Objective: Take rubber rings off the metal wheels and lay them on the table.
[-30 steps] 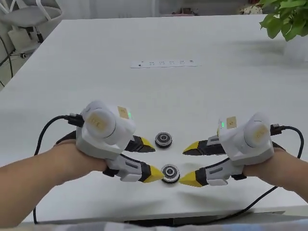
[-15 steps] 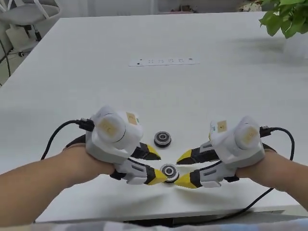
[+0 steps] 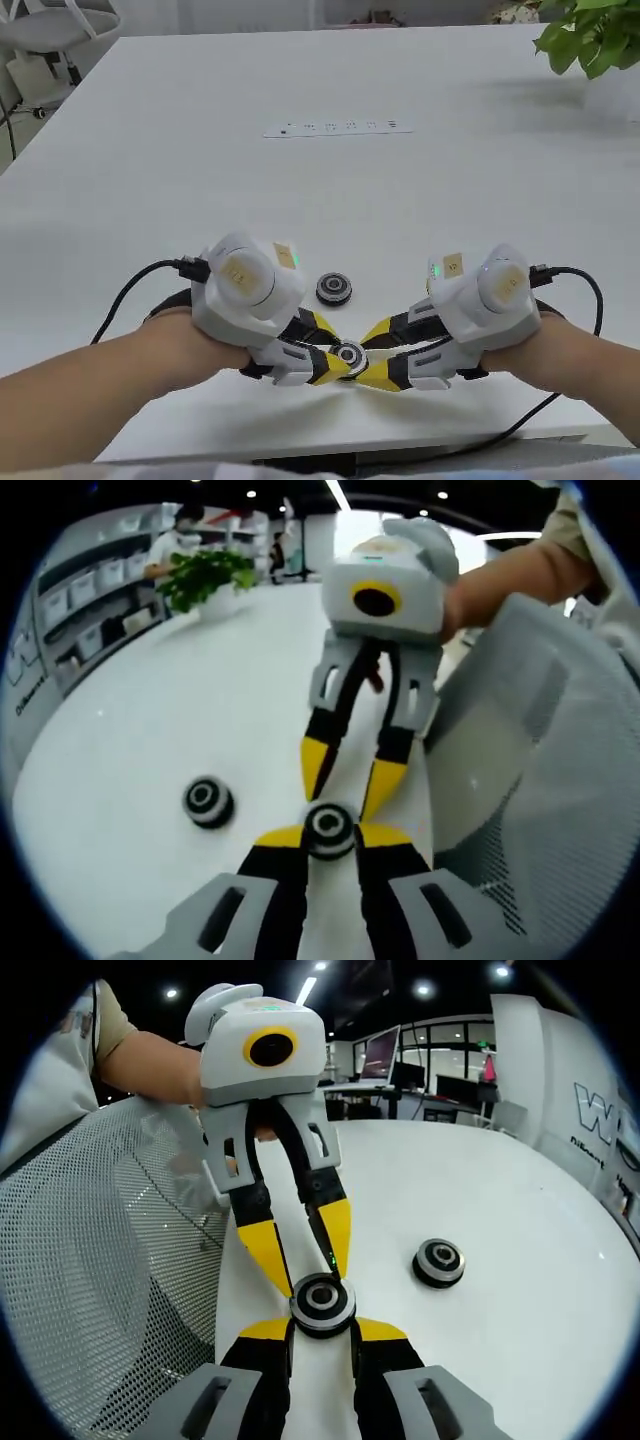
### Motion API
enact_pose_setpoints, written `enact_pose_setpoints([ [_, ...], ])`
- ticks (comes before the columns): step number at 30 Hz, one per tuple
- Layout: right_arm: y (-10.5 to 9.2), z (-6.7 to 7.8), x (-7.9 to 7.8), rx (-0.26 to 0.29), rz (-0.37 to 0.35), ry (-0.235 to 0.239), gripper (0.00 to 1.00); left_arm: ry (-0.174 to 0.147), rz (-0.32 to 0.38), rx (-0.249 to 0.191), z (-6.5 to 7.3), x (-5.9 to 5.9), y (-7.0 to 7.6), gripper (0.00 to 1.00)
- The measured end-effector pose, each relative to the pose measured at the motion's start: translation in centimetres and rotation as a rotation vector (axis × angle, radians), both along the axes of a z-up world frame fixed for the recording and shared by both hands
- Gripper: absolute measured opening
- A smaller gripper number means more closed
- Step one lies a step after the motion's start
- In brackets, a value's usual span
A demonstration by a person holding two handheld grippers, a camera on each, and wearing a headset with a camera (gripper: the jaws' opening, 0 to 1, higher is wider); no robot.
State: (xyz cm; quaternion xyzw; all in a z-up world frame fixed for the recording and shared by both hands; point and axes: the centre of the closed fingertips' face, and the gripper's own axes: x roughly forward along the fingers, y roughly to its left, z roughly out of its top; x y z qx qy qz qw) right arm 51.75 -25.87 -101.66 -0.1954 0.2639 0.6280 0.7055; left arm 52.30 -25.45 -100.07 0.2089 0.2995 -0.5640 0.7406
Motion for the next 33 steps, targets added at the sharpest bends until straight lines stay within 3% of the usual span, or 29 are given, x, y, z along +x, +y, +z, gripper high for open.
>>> enact_pose_setpoints([
  [2, 0.02, 0.12, 0.05, 0.010, -0.009, 0.010, 0.20, -0.002, -0.003, 0.009, -0.27, -0.09, 0.02, 0.18],
  [3, -0.01, 0.07, 0.00, 0.009, -0.010, 0.013, 0.20, -0.027, -0.008, 0.006, -0.23, 0.14, -0.12, 0.18],
  [4, 0.00, 0.06, 0.00, 0.010, -0.011, 0.012, 0.20, -0.015, -0.002, 0.011, -0.33, -0.10, -0.05, 0.17],
  [13, 0.04, -0.04, 0.01, 0.012, -0.020, 0.021, 0.20, -0.039, 0.011, 0.008, -0.35, -0.01, -0.49, 0.15],
  [18, 0.02, -0.01, 0.03, 0.017, -0.023, 0.017, 0.19, -0.070, 0.017, 0.011, -0.25, 0.04, -0.40, 0.14],
  [33, -0.23, -0.05, -0.03, 0.015, -0.028, -0.002, 0.16, -0.077, 0.036, 0.006, -0.26, 0.14, -0.29, 0.13],
])
